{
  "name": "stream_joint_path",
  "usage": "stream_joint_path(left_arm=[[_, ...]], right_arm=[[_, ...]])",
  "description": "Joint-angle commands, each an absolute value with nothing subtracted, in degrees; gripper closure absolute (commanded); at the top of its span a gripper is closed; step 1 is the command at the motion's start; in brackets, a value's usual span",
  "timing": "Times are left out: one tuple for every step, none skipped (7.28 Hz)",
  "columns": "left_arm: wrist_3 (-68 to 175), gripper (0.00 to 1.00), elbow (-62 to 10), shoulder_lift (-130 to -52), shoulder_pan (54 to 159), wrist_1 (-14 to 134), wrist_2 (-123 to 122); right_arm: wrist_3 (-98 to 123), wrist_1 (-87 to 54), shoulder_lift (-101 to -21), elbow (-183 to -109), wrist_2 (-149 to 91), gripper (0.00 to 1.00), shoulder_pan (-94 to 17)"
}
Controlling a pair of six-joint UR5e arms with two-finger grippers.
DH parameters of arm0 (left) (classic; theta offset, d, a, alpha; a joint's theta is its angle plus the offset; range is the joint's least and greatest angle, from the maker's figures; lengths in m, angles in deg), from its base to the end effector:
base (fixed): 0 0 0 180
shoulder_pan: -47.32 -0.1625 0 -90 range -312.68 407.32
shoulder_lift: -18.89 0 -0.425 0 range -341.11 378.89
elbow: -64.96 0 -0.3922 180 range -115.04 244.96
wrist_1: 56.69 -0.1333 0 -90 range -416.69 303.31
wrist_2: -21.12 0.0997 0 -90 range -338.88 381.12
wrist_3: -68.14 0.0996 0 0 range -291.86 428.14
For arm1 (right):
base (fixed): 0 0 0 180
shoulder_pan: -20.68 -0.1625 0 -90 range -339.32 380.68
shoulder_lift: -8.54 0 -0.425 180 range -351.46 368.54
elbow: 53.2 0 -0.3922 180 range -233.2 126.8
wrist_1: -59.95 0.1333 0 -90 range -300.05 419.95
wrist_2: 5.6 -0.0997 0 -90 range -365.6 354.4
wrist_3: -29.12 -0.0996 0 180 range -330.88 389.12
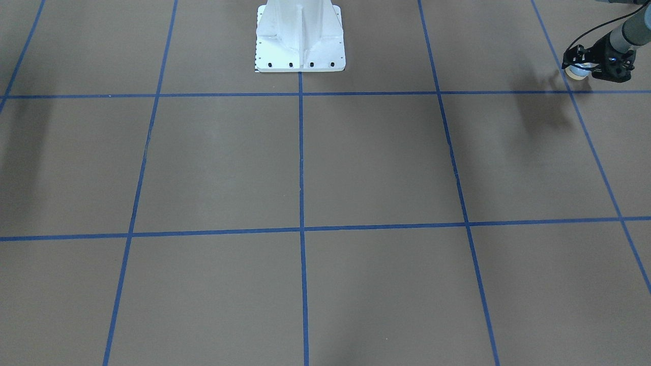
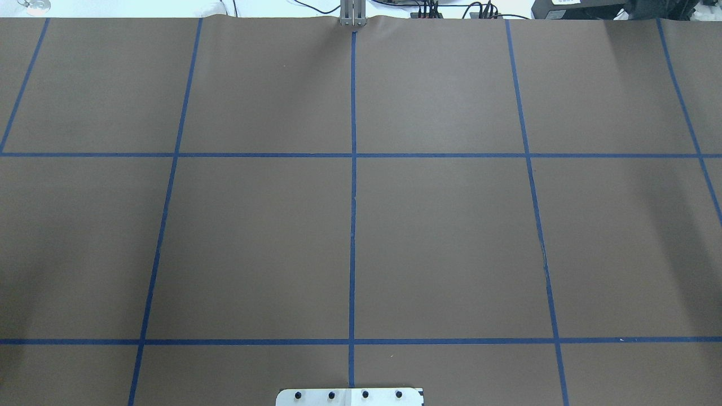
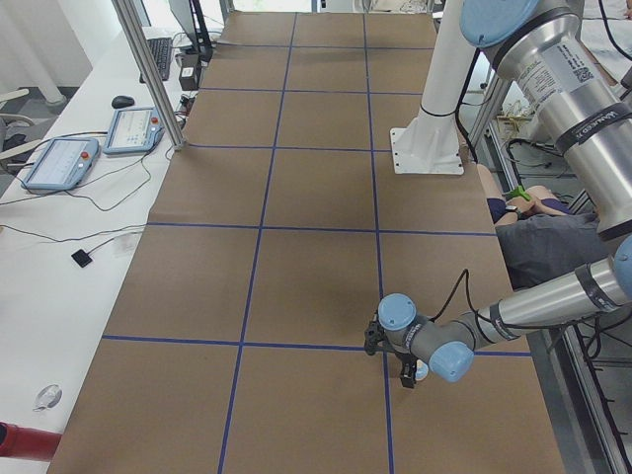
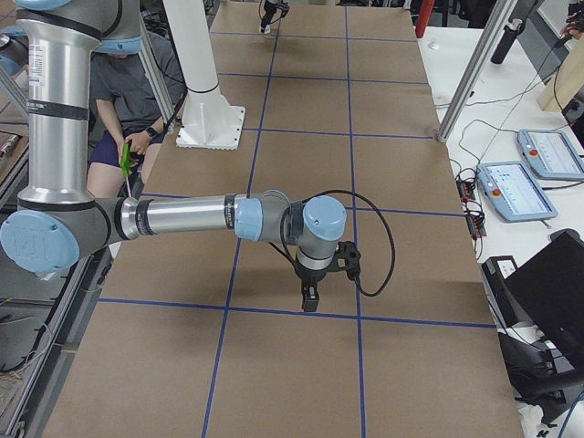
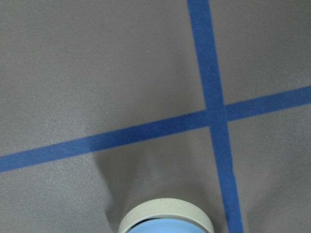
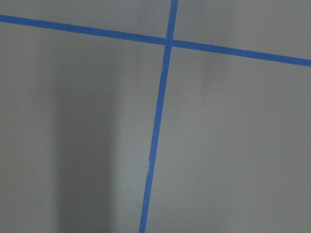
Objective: Place and press bell with both arms
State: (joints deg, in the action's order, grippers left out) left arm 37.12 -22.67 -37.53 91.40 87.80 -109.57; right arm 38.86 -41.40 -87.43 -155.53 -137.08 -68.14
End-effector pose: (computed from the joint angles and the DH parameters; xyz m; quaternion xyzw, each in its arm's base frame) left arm 0.0968 -0.1889 0.7867 -0.0952 0.3626 0.1755 0.9103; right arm 0.0583 -0.4397 0.6248 -0.0142 -0.3558 -0.0736 0.9315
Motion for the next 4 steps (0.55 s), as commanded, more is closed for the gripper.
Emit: stream_joint_path(left_arm=[[37.2,0.14,-22.4,-37.6,91.2,87.7,-109.6],[37.3,0.31,-22.2,-37.6,91.2,87.7,-109.5],[37.3,0.39,-22.1,-37.6,91.1,87.6,-109.5],[37.3,0.39,-22.0,-37.6,91.1,87.6,-109.5]], right_arm=[[38.9,-41.5,-87.4,-155.6,-137.1,0.0,-68.2],[38.9,-41.5,-87.4,-155.6,-137.1,0.0,-68.2],[38.9,-41.4,-87.4,-155.6,-137.1,0.0,-68.2],[38.9,-41.4,-87.4,-155.6,-137.1,0.0,-68.2]])
